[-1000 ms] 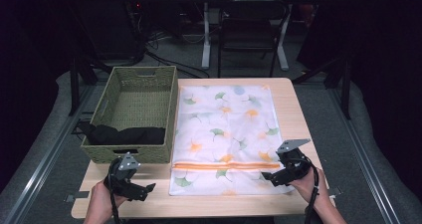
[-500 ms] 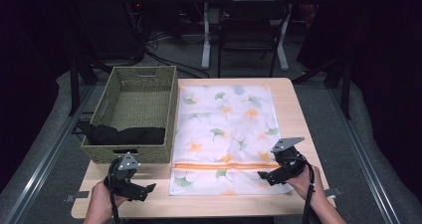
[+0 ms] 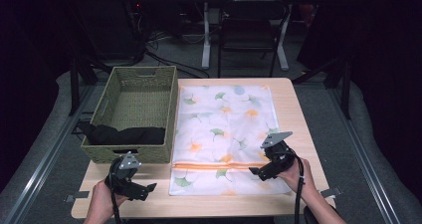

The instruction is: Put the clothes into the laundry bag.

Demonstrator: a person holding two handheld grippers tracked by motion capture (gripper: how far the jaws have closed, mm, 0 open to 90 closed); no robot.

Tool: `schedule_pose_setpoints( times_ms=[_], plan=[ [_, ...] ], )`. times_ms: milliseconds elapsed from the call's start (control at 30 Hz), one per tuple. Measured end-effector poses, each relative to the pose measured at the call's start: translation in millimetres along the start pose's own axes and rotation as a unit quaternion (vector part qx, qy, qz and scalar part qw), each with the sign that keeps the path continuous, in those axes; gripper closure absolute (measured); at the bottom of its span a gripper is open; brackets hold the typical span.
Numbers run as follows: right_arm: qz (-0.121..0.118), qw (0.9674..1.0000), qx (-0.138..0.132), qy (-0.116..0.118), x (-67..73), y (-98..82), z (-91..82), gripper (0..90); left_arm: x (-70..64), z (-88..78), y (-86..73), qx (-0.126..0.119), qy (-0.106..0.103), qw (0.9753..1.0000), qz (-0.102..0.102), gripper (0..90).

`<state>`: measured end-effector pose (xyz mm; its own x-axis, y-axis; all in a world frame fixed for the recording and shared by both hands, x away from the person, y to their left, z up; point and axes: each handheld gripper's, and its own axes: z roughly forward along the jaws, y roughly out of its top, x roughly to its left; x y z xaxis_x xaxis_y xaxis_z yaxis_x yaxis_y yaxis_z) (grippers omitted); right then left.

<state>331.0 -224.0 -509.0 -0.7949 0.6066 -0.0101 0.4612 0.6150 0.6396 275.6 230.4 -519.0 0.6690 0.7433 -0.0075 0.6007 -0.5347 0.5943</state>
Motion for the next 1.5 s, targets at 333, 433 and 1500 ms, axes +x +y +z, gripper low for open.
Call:
schedule_pose_setpoints(
  times_ms=[333,433,1500],
  plan=[
    [-0.016,0.9998,0.012,0.010,-4.2,21.6,19.6,3.9,-0.5,-0.2,1.4,0.002,0.000,1.0000,0.007,0.2],
    [-0.016,0.9996,0.022,0.010,-4.2,27.0,28.4,2.9,-0.4,0.8,0.9,0.000,0.001,1.0000,0.004,0.2],
    [-0.049,0.9923,0.112,0.022,0.6,50.1,93.3,13.5,0.9,1.9,0.0,0.006,-0.003,1.0000,0.007,0.2]
  ],
)
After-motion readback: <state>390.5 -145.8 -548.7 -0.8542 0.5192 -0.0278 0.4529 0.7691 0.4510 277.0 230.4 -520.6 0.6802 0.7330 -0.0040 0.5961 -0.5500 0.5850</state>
